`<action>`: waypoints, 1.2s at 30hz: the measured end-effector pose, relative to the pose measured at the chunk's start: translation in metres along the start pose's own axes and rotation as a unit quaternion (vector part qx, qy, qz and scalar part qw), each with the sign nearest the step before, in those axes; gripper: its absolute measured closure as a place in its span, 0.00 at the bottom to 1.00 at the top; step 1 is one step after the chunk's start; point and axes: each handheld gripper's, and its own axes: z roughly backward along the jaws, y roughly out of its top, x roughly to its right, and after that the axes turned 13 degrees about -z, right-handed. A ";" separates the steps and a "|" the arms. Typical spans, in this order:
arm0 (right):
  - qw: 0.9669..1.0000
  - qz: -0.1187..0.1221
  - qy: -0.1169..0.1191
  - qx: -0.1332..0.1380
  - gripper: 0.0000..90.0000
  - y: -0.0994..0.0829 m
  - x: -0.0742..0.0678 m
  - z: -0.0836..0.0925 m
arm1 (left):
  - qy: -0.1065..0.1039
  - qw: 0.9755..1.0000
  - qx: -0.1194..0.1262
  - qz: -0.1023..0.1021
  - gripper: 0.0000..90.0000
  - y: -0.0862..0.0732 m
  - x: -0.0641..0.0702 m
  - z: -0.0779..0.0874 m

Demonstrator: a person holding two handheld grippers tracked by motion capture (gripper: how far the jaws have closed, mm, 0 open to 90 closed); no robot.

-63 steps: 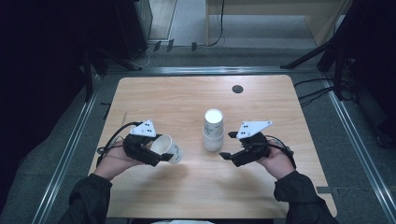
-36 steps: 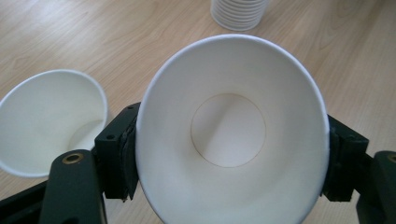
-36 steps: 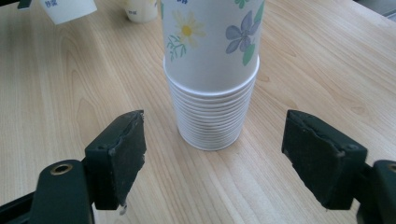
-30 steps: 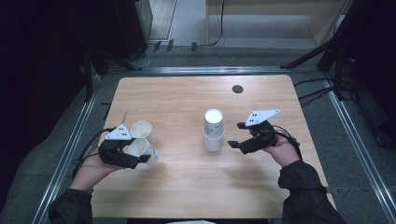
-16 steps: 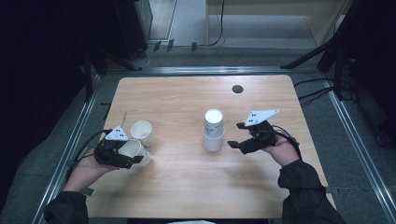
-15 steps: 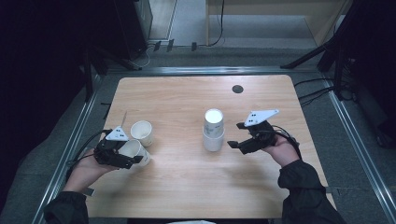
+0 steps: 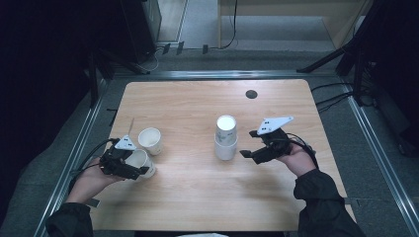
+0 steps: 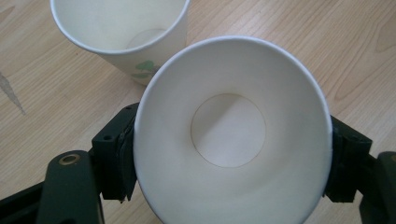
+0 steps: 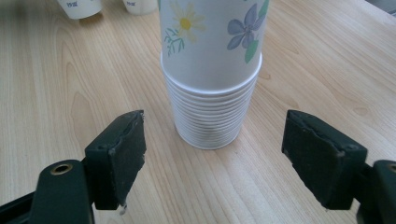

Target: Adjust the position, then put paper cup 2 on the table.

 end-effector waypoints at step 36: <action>1.000 0.010 0.000 -0.007 0.24 0.000 -0.003 -0.002 | -0.002 1.000 -0.014 -0.007 0.22 0.004 0.004 -0.013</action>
